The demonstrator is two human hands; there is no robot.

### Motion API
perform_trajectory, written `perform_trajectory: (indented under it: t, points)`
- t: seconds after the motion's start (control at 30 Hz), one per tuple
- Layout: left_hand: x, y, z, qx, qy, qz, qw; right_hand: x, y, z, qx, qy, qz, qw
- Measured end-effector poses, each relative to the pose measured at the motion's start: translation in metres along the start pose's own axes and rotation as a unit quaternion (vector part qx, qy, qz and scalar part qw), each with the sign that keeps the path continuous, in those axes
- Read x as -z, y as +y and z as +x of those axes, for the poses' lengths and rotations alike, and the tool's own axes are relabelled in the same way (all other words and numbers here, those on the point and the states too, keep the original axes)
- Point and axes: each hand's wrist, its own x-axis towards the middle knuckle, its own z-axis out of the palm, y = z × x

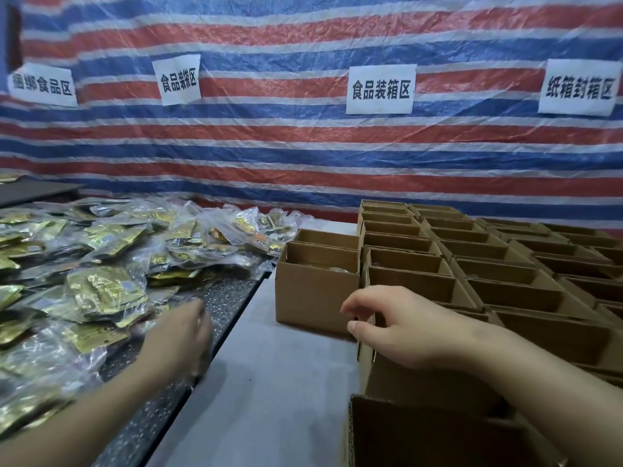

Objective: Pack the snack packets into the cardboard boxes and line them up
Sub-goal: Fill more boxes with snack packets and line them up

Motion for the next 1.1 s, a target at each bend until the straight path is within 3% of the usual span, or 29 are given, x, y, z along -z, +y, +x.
perform_trajectory:
  t: [0.07, 0.13, 0.37, 0.53, 0.63, 0.7, 0.77, 0.83, 0.9, 0.97, 1.03, 1.1]
  points:
    - [-0.012, 0.009, -0.019, 0.063, -0.125, 0.038, 0.989, -0.003, -0.004, -0.006, 0.003, -0.009, 0.002, 1.000]
    - [-0.022, 0.013, -0.027, 0.136, -0.197, 0.058, 0.969, -0.003, -0.008, -0.010, 0.002, -0.011, 0.006, 1.000]
    - [-0.015, 0.029, -0.015, 0.300, -0.235, 0.041, 0.924, -0.004, -0.012, -0.027, -0.016, -0.018, 0.039, 0.999]
    - [-0.014, 0.032, -0.013, 0.272, -0.293, 0.086, 0.913, -0.003, -0.012, -0.035, -0.034, -0.030, 0.034, 0.998]
    - [-0.010, 0.023, -0.022, 0.229, -0.230, 0.058, 0.944, 0.000, -0.014, -0.038, -0.036, -0.024, 0.035, 0.998]
    - [-0.002, 0.028, -0.028, 0.229, -0.156, -0.066, 0.959, 0.003, -0.017, -0.039, -0.044, -0.023, 0.045, 0.998]
    - [0.022, 0.054, -0.029, 0.245, -0.096, -0.228, 0.937, 0.005, -0.021, -0.040, -0.053, -0.005, 0.068, 0.996]
    - [0.053, 0.092, -0.022, 0.216, -0.062, -0.304, 0.926, 0.010, -0.025, -0.039, -0.076, 0.048, 0.130, 0.987]
    - [0.086, 0.141, -0.018, 0.145, -0.034, -0.350, 0.925, 0.019, -0.033, -0.037, -0.119, 0.091, 0.272, 0.951]
    - [0.118, 0.194, -0.025, 0.061, -0.029, -0.415, 0.907, 0.028, -0.040, -0.040, -0.157, 0.088, 0.446, 0.877]
    - [0.141, 0.242, -0.043, -0.018, -0.063, -0.481, 0.874, 0.035, -0.040, -0.047, -0.144, 0.069, 0.575, 0.802]
    - [0.153, 0.280, -0.064, -0.073, -0.117, -0.545, 0.827, 0.039, -0.039, -0.054, -0.130, 0.076, 0.641, 0.753]
